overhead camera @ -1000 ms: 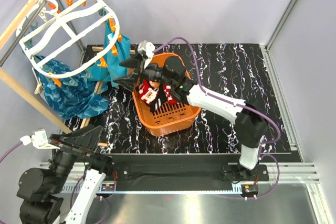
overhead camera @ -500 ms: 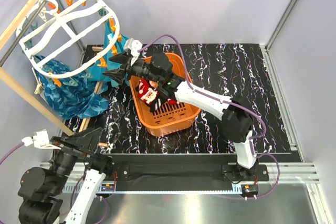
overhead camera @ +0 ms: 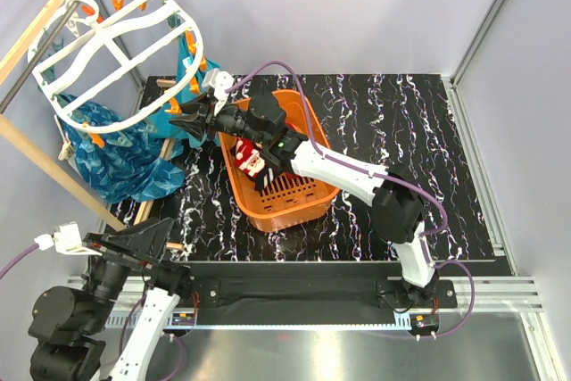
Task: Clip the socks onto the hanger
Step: Open the clamp at the hanger.
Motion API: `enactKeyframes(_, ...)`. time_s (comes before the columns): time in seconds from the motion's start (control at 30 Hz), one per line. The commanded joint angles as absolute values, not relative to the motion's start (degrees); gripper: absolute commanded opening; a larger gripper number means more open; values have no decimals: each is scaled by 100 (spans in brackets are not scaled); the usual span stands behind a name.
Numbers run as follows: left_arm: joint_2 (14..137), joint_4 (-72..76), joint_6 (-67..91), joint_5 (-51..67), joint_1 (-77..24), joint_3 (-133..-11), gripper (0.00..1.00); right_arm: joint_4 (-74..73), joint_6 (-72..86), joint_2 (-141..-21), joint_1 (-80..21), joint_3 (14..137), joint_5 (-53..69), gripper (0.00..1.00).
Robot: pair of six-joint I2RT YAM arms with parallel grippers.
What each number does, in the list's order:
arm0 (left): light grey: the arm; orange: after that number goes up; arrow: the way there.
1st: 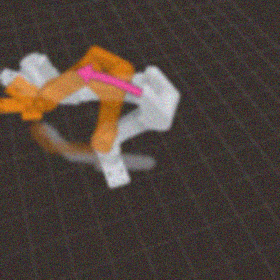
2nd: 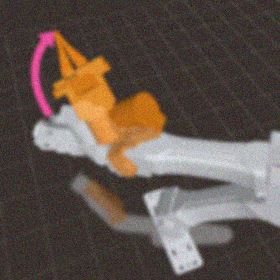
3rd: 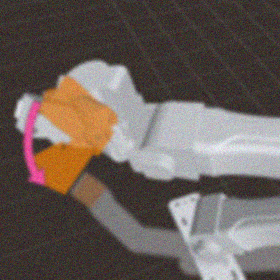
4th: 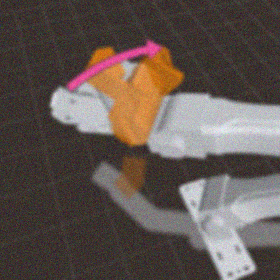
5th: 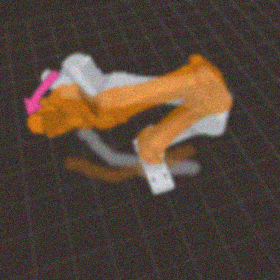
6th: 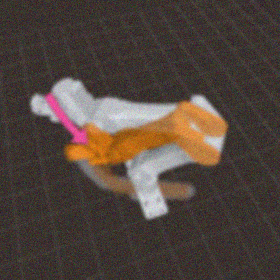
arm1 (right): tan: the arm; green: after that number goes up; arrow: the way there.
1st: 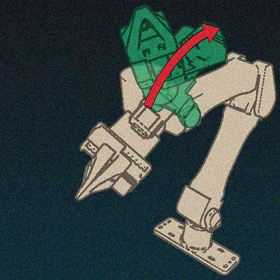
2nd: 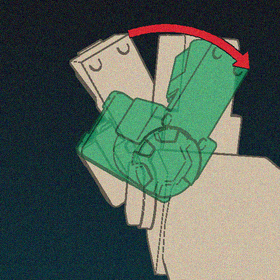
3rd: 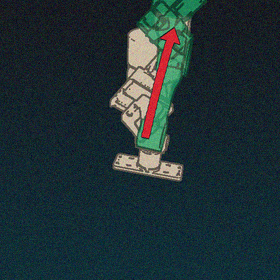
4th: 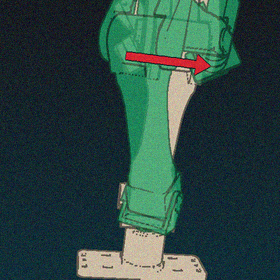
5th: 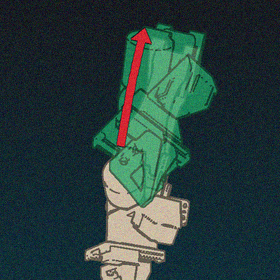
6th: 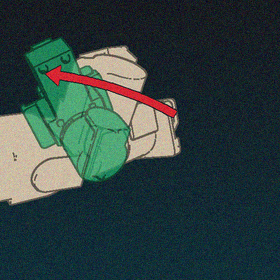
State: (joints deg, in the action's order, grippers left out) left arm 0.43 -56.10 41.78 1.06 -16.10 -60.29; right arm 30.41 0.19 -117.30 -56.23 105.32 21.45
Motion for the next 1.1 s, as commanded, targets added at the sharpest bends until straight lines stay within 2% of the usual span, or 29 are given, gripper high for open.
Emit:
enactKeyframes(0.0, -44, -5440, 4096, 97, -1600, -6135, 69, 3314, 148, -11672, -5678, 10679, 1977, 40)
enactKeyframes(0.17, 184, -5318, 4078, 254, -1600, -6231, 69, 3173, 404, -11488, -5669, 10529, 2039, 24)
enactKeyframes(0.3, 413, -5168, 3990, 492, -1600, -6407, 69, 2796, 711, -11294, -5669, 10503, 2241, 1)
enactKeyframes(0.4, 624, -4966, 3964, 720, -1608, -6565, 69, 2392, 1009, -11031, -5678, 10450, 2364, 0)
enactKeyframes(0.53, 984, -4562, 3999, 984, -1600, -6802, 69, 639, 1256, -10916, -5660, 11185, 2715, 0)
enactKeyframes(0.67, 1248, -4140, 4060, 1107, -1600, -6996, 72, -289, 1598, -10820, -5634, 11540, 2918, 0)
enactKeyframes(0.87, 1476, -3525, 4218, 871, -1608, -7163, 73, -317, 2528, -10775, -5310, 11540, 3646, 0)
enactKeyframes(1.07, 1757, -2639, 4552, 9, -1600, -7146, 73, 273, 3901, -10986, -5062, 11777, 4851, 0)
